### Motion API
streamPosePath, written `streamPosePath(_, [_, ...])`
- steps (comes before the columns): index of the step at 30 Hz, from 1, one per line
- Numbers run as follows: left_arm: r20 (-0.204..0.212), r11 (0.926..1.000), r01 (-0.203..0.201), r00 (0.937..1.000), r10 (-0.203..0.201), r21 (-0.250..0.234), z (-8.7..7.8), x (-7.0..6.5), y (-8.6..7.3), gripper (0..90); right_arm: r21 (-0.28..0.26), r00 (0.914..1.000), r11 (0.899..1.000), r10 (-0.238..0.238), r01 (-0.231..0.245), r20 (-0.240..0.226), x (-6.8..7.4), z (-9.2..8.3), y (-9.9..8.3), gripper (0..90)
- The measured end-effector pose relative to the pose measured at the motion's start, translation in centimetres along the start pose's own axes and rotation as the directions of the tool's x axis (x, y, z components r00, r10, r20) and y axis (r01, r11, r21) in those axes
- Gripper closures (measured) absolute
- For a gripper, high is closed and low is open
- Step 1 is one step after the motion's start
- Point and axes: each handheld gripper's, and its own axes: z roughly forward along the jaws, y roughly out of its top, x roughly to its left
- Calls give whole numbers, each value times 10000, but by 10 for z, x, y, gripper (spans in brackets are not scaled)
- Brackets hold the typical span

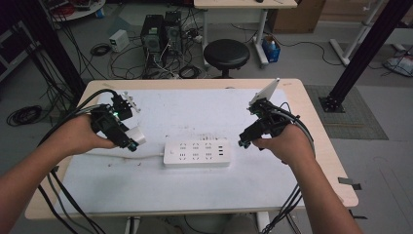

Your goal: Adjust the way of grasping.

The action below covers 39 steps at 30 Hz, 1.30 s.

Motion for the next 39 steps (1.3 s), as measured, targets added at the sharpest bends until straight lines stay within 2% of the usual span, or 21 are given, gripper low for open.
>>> streamPosePath(5, [352,9970,-761,9964,765,-125,4,-4,5,424,16,10000,10000,73,-73,-18,-2,1,0,111])
streamPosePath(7, [498,9920,-1245,9908,1255,-224,5,-5,6,424,-31,9999,9999,96,-97,-101,-3,0,1,111])
streamPosePath(10, [551,9868,-1548,9860,1573,-469,6,-8,8,424,-50,9995,9997,249,-250,-198,-4,1,0,111])
streamPosePath(14, [507,9811,-1748,9825,1794,-829,6,-9,10,425,1,9989,9993,361,-361,-311,-5,2,0,111])
streamPosePath(15, [666,9770,-1672,9819,1771,-1326,6,-10,10,425,3,9985,9991,433,-433,-331,-6,2,0,111])
streamPosePath(16, [718,9736,-1749,9798,1868,-1466,6,-10,11,425,-31,9983,9989,460,-462,-355,-7,3,0,111])
streamPosePath(17, [677,9705,-1817,9786,1943,-1585,6,-10,11,425,-42,9983,9989,461,-463,-362,-8,3,0,111])
streamPosePath(21, [844,9554,-2185,9674,2388,-1988,7,-11,12,425,-22,9977,9987,499,-500,-464,-8,4,-1,111])
streamPosePath(23, [835,9486,-2261,9648,2494,-2214,8,-14,12,425,-14,9971,9985,551,-552,-526,-9,4,-1,111])
streamPosePath(24, [835,9486,-2261,9648,2494,-2214,8,-14,12,425,-14,9971,9985,551,-552,-526,-9,4,-1,111])
streamPosePath(25, [984,9383,-2416,9572,2724,-2473,8,-16,13,425,-53,9970,9986,530,-534,-560,-9,4,-1,111])
streamPosePath(27, [1127,9284,-2527,9499,2916,-2724,8,-17,14,425,-101,9958,9978,648,-656,-642,-9,3,-2,111])
streamPosePath(28, [1190,9253,-2468,9495,2903,-2878,8,-19,15,425,-107,9956,9978,645,-653,-684,-9,3,-2,111])
streamPosePath(30, [1288,9155,-2693,9392,3184,-2990,9,-22,17,424,-139,9945,9978,634,-648,-831,-9,4,-3,111])
streamPosePath(32, [1304,9086,-2766,9351,3295,-3129,12,-26,19,425,-142,9910,9966,791,-811,-1084,-9,4,-3,111])
streamPosePath(34, [1439,8989,-2898,9253,3509,-3285,14,-27,21,425,-140,9876,9958,880,-906,-1296,-9,5,-4,111])
streamPosePath(35, [1499,8963,-2907,9227,3553,-3349,16,-29,22,425,-141,9842,9954,913,-945,-1519,-10,6,-5,111])
streamPosePath(36, [1499,8963,-2907,9227,3553,-3349,16,-29,22,425,-141,9842,9954,913,-945,-1519,-10,6,-5,111])
streamPosePath(37, [1508,8940,-2898,9220,3566,-3418,19,-30,24,425,-144,9800,9946,991,-1031,-1724,-10,6,-6,111])
streamPosePath(38, [1491,8934,-2944,9209,3601,-3394,20,-31,24,424,-174,9653,9922,1156,-1231,-2343,-13,7,-7,111])
streamPosePath(39, [1475,8925,-2983,9199,3633,-3383,21,-31,25,424,-162,9578,9906,1274,-1361,-2576,-13,7,-8,111])
